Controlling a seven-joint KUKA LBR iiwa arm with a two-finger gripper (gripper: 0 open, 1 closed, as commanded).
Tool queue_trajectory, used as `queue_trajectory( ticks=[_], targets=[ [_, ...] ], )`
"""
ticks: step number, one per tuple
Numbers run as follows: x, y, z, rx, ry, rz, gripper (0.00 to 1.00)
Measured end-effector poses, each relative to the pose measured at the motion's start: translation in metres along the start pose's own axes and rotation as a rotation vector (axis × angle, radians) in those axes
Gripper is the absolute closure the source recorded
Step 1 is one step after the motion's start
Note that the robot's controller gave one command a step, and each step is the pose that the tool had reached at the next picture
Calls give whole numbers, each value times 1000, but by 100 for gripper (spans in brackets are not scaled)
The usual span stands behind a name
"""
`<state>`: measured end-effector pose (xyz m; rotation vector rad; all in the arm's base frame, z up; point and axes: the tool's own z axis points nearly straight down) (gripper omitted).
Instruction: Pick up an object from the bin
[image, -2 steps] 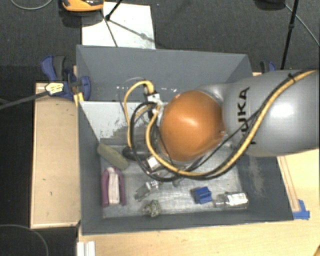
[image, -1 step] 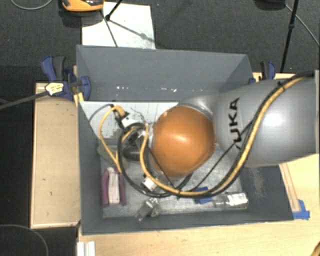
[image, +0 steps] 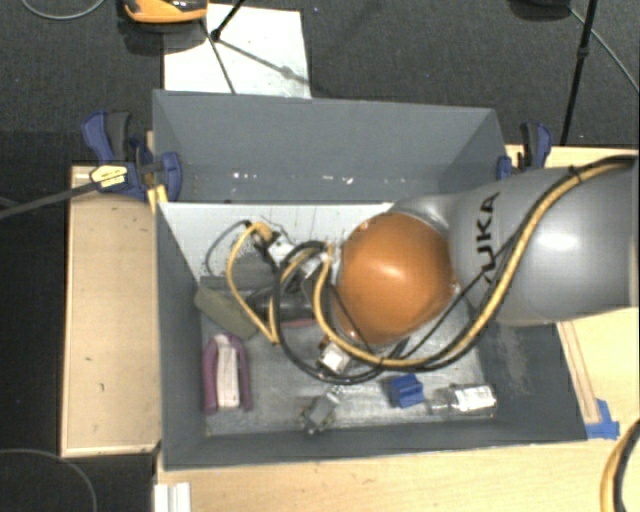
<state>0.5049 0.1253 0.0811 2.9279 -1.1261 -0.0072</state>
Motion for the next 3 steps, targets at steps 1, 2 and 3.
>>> queue_trajectory(
  ticks=[1,2,3],
  targets=[
    [-8,-16,-93,14,4,104,0],
    [78,-32,-122,13,7,182,0],
    [-8,13,-87,1,-4,74,0]
  ],
)
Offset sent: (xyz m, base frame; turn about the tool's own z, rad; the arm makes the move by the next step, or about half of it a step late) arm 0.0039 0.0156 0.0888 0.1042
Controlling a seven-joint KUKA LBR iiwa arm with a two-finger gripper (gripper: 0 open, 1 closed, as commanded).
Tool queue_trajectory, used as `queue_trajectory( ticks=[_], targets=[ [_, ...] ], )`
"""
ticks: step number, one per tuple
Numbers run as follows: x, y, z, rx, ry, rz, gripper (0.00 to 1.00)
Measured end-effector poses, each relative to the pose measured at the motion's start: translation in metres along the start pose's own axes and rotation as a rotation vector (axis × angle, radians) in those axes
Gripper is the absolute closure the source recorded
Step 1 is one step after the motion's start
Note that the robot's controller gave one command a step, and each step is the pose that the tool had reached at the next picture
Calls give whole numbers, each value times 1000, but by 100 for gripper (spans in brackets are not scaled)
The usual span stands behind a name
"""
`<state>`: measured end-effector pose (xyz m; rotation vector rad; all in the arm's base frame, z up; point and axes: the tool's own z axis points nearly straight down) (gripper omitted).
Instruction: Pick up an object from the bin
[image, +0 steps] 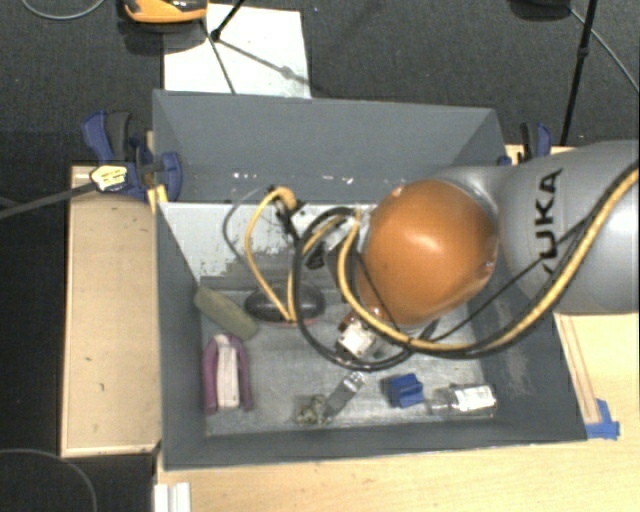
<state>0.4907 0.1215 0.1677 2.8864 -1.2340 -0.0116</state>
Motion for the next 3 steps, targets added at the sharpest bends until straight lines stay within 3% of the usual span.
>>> queue_trajectory(
  ticks=[1,2,3],
  targets=[
    [85,28,19,5,7,96,0],
    [61,46,48,2,1,40,0],
    [96,65,94,0,3,-170,0]
  ],
)
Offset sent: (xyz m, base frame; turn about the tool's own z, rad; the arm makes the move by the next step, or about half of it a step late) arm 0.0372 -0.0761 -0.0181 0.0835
